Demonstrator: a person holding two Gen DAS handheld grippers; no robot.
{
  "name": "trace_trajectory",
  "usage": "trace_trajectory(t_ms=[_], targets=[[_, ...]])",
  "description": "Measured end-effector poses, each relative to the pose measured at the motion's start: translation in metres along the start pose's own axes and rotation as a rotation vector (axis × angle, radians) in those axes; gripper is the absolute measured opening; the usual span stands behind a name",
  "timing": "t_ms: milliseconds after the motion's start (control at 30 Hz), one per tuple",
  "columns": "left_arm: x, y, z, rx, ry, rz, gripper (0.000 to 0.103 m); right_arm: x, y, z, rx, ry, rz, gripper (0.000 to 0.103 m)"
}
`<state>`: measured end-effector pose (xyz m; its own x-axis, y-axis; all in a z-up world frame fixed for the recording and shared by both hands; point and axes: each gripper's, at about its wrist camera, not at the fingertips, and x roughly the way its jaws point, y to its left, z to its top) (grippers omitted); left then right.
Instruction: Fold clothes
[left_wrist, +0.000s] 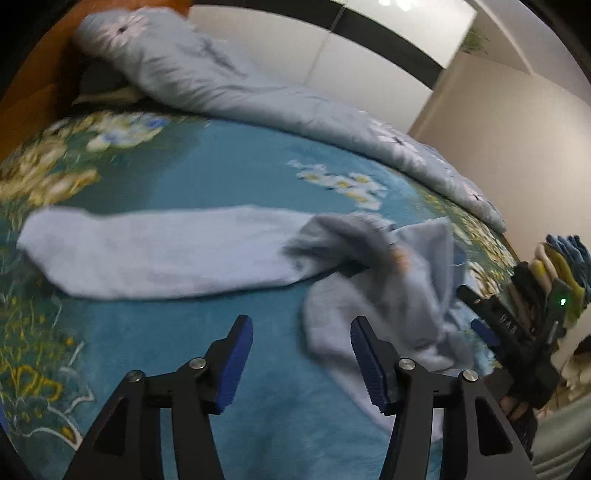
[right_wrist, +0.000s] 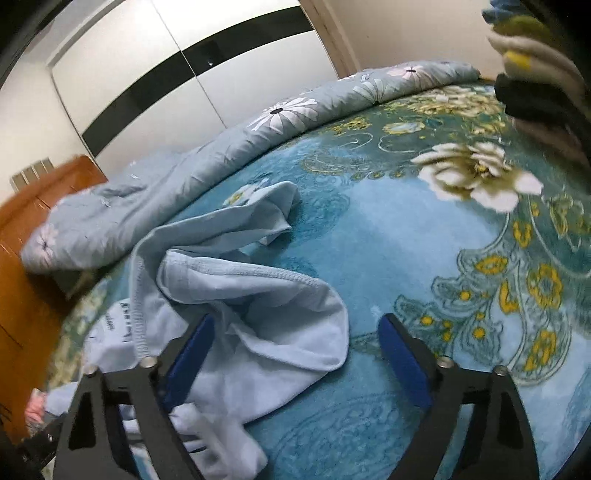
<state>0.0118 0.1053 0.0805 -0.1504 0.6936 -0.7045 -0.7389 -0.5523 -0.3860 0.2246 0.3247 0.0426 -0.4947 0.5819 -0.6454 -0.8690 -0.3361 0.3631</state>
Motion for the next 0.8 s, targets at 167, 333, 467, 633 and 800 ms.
trace_trajectory(t_ms=[167, 333, 467, 633, 800], targets=[[0.007, 0.031, -0.02, -0.053, 0.008, -0.004, 0.059, 0.024, -0.004, 0.007, -0.006, 0.07, -0.058, 0.06], [0.013, 0.046, -0.023, -0.07, 0.004, -0.038, 0.059, 0.038, 0.012, 0.014, -0.103, 0.091, -0.034, 0.049], [0.01, 0.05, -0.023, -0.077, -0.012, -0.048, 0.059, 0.046, 0.03, 0.015, -0.211, 0.128, -0.03, 0.013], [0.007, 0.057, -0.018, -0.106, -0.027, -0.061, 0.06, 0.009, 0.039, 0.044, -0.314, 0.027, -0.066, 0.009], [0.0, 0.053, -0.011, -0.107, -0.05, -0.087, 0.06, -0.065, 0.051, 0.101, -0.396, -0.181, -0.12, 0.009]])
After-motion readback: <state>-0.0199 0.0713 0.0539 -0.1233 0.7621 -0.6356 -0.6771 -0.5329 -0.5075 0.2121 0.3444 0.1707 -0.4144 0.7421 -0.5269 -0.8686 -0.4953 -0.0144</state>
